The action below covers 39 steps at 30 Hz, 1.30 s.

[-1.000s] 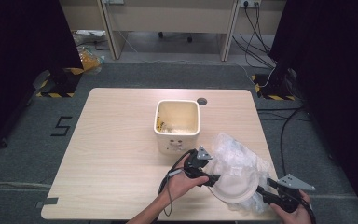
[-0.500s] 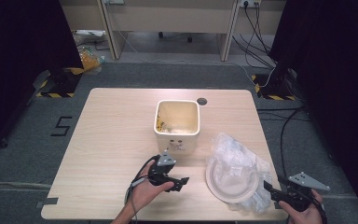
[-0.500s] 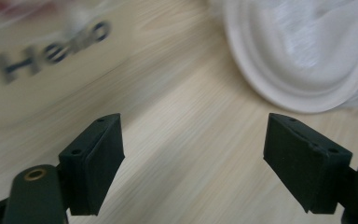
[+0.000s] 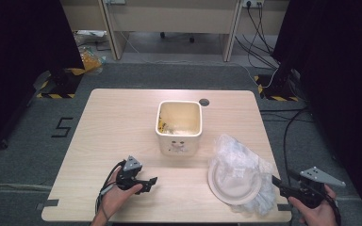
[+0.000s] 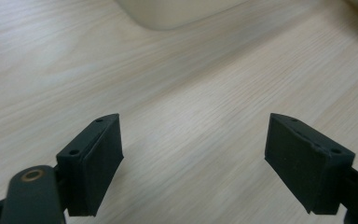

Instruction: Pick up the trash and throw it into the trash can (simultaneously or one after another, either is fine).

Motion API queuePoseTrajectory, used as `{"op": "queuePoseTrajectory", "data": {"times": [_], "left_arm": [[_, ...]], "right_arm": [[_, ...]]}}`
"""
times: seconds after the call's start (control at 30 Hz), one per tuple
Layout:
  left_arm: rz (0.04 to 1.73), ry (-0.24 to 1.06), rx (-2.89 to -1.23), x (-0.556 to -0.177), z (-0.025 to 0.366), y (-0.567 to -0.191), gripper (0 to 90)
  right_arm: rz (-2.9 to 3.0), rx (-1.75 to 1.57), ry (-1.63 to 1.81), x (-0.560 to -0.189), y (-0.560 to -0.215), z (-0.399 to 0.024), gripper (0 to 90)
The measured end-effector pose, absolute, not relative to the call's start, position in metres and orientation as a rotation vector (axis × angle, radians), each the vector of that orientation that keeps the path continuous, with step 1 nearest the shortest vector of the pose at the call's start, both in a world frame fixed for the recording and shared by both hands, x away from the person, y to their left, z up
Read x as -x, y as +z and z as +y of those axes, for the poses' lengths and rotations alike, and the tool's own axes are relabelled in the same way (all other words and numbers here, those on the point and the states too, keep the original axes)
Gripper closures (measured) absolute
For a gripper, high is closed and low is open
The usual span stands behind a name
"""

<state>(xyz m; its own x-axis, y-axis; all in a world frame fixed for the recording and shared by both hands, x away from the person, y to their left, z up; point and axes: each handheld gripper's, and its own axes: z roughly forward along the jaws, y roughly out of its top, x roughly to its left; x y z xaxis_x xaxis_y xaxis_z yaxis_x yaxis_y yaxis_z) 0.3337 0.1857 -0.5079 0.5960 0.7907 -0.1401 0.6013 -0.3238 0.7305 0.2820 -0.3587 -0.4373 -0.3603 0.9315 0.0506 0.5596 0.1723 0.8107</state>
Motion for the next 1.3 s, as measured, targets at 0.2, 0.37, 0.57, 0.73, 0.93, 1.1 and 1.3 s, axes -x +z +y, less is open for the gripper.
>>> {"op": "queuePoseTrajectory", "data": {"times": [0.2, 0.37, 0.57, 0.73, 0.93, 1.1, 1.3], "left_arm": [[1.125, 0.367, -2.067, -0.331, 0.2, -0.513, 16.9], [1.131, 0.363, -2.064, -0.33, 0.205, -0.518, 15.3], [1.106, 0.448, -2.084, -0.331, 0.209, -0.522, 14.9], [1.107, 0.464, -2.071, -0.331, 0.209, -0.523, 13.2], [1.107, 0.464, -2.072, -0.331, 0.209, -0.523, 13.1], [1.106, 0.463, -2.075, -0.331, 0.209, -0.523, 13.0], [1.105, 0.463, -2.073, -0.331, 0.209, -0.523, 13.0]], "right_arm": [[2.01, -1.351, 1.09, -0.288, -0.425, -0.351, 29.4], [2.041, -1.294, 1.1, -0.298, -0.415, -0.339, 30.2], [2.105, -1.221, 1.108, -0.314, -0.404, -0.322, 31.0], [2.159, -1.182, 1.097, -0.332, -0.396, -0.31, 33.0], [2.241, -1.116, 1.085, -0.353, -0.392, -0.288, 36.5], [2.292, -1.091, 1.067, -0.372, -0.393, -0.274, 38.0], [2.349, -1.117, 1.015, -0.397, -0.403, -0.267, 41.8]]}}
